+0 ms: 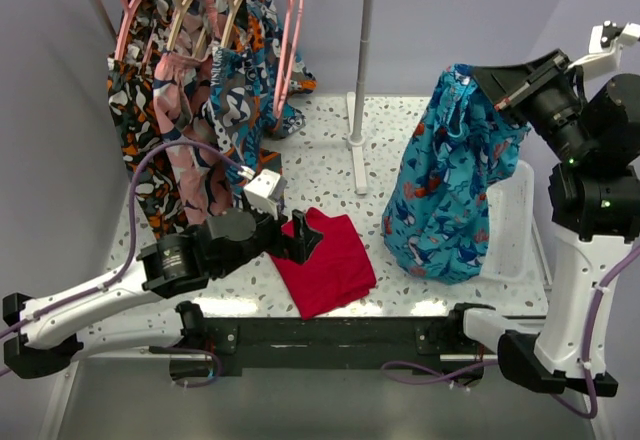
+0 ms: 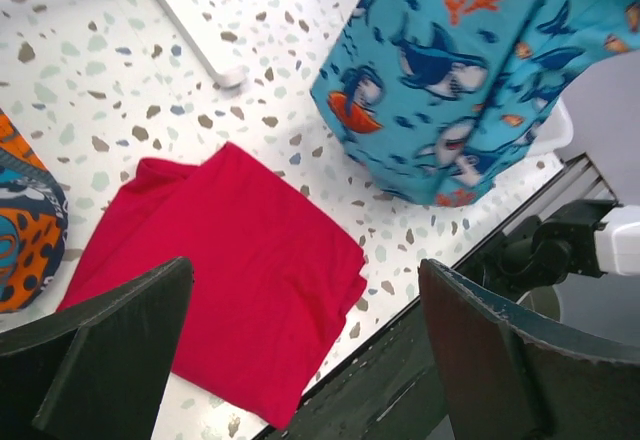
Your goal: Place the shorts on the hanger
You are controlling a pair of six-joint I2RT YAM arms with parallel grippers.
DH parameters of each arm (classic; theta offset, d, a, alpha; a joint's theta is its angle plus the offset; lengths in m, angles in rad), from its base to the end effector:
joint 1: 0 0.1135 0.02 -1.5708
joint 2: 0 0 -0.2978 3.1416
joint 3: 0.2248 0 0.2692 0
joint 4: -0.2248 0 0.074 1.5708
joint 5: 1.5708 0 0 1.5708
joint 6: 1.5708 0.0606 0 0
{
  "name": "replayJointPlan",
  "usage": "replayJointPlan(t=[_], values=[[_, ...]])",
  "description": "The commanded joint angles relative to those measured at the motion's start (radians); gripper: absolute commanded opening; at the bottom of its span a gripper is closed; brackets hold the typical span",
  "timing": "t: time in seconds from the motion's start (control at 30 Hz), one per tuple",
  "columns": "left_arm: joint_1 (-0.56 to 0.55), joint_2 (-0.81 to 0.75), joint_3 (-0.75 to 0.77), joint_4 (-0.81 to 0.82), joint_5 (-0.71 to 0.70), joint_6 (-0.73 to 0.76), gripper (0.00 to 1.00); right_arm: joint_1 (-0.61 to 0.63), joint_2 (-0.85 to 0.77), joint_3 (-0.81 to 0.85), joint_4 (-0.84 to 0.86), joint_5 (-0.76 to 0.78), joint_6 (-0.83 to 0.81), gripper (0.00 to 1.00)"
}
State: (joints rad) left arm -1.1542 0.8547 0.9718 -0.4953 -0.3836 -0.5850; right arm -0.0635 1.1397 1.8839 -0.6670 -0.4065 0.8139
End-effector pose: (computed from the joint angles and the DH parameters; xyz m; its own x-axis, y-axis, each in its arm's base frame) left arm 0.1013 -0.1729 0.3803 -0.5151 -0.1013 -0.8511 0.5072 0.7645 -0.3980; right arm 0.1784 0.0127 0.6160 -0.1908 0.6812 -0.7068 -0.2861 0.6502 0.7039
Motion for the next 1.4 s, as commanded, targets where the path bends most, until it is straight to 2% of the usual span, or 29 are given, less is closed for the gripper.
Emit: replayJointPlan(t=[0.0, 0.1, 0.13, 0.2, 0.27, 0.37, 0.4, 0.47, 0.5, 0.57, 0.6, 0.7, 0.8, 0.87, 0.93, 1.1, 1.37], values=[[0.001, -0.029, 0.100, -0.021, -0.070, 0.045, 1.00, 0.039, 0.064, 0.147, 0.066, -0.157, 0.088, 0.00], [0.001, -0.031, 0.152, -0.055, -0.110, 0.056, 1.00, 0.195, 0.098, 0.184, 0.060, -0.063, 0.064, 0.00], [0.001, -0.031, 0.177, -0.075, -0.123, 0.059, 1.00, 0.323, 0.110, 0.195, 0.050, -0.019, 0.044, 0.00], [0.001, -0.034, 0.202, -0.091, -0.153, 0.059, 1.00, 0.484, 0.167, 0.217, 0.000, 0.079, -0.019, 0.00], [0.001, -0.039, 0.215, -0.127, -0.190, 0.048, 1.00, 0.548, 0.157, 0.178, -0.005, 0.144, -0.059, 0.00], [0.001, -0.061, 0.219, -0.167, -0.202, 0.016, 1.00, 0.599, 0.071, -0.021, 0.078, 0.221, -0.064, 0.00], [0.001, -0.068, 0.211, -0.175, -0.204, 0.001, 1.00, 0.623, 0.011, -0.146, 0.130, 0.235, -0.062, 0.00], [0.001, -0.089, 0.199, -0.201, -0.210, -0.018, 1.00, 0.648, -0.035, -0.259, 0.168, 0.235, -0.065, 0.00], [0.001, -0.097, 0.179, -0.207, -0.210, -0.039, 1.00, 0.677, -0.076, -0.372, 0.178, 0.253, -0.068, 0.00], [0.001, -0.123, 0.144, -0.218, -0.196, -0.067, 1.00, 0.702, -0.125, -0.495, 0.229, 0.274, -0.052, 0.00], [0.001, -0.132, 0.089, -0.210, -0.184, -0.081, 1.00, 0.729, -0.173, -0.637, 0.265, 0.282, -0.036, 0.00], [0.001, -0.158, -0.042, -0.116, -0.080, -0.087, 0.98, 0.801, -0.196, -0.861, 0.374, 0.334, 0.024, 0.00], [-0.001, -0.161, -0.175, -0.001, 0.047, -0.094, 0.93, 0.858, -0.150, -0.943, 0.432, 0.394, 0.057, 0.00], [-0.006, -0.152, -0.240, 0.079, 0.138, -0.111, 0.89, 0.876, -0.110, -0.962, 0.483, 0.457, 0.093, 0.00], [-0.035, -0.135, -0.294, 0.159, 0.150, -0.133, 0.87, 0.901, -0.072, -0.960, 0.503, 0.492, 0.135, 0.00], [-0.107, -0.072, -0.320, 0.248, 0.052, -0.180, 0.88, 0.956, 0.043, -0.919, 0.524, 0.615, 0.214, 0.00], [-0.131, -0.025, -0.338, 0.390, -0.099, -0.228, 0.88, 0.993, 0.111, -0.870, 0.502, 0.695, 0.306, 0.00]])
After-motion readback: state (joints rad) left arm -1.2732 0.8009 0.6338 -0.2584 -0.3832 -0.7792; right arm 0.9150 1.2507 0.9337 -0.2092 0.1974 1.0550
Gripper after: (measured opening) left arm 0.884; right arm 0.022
